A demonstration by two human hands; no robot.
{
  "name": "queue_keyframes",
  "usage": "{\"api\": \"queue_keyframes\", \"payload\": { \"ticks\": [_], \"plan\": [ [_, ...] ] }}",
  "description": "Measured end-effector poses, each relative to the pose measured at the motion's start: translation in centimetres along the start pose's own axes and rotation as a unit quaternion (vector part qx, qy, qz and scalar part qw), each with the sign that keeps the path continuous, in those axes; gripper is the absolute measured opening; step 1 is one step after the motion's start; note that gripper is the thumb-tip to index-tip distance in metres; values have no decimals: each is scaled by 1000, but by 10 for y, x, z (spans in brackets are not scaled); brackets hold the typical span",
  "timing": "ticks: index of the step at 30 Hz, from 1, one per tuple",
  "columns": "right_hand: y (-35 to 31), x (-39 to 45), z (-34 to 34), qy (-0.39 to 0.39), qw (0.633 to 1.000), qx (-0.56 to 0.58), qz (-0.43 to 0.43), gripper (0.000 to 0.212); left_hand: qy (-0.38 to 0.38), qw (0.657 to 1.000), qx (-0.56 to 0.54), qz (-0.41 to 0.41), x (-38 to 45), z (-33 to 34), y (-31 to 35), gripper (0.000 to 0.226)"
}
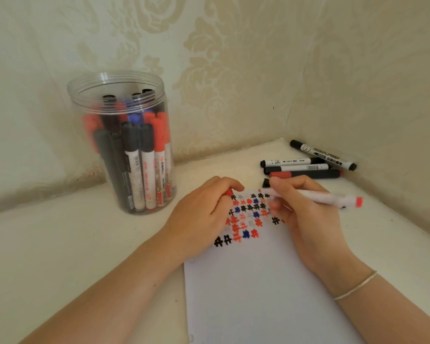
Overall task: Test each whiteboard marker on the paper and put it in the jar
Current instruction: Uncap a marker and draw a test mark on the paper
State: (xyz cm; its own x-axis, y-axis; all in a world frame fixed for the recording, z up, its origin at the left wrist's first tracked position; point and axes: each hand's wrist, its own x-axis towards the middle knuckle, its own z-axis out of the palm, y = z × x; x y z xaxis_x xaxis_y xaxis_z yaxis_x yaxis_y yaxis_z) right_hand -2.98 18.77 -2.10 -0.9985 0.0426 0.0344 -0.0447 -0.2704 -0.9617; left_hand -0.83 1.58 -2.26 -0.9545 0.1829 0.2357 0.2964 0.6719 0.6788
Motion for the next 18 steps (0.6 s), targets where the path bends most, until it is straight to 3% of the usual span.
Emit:
{"api": "queue_keyframes", "payload": {
  "ticks": [3,5,18],
  "plan": [
    [-4,2,-4,-18,989,139,40,21,-16,998,-59,-7,-1,2,1,34],
    [-6,2,-5,-19,984,168,51,17,-28,996,-86,-20,-1,3,3,36],
    [-3,-1,-2,10,999,36,32,27,-1,993,-113,-15,-3,0,12,21]
  ]
}}
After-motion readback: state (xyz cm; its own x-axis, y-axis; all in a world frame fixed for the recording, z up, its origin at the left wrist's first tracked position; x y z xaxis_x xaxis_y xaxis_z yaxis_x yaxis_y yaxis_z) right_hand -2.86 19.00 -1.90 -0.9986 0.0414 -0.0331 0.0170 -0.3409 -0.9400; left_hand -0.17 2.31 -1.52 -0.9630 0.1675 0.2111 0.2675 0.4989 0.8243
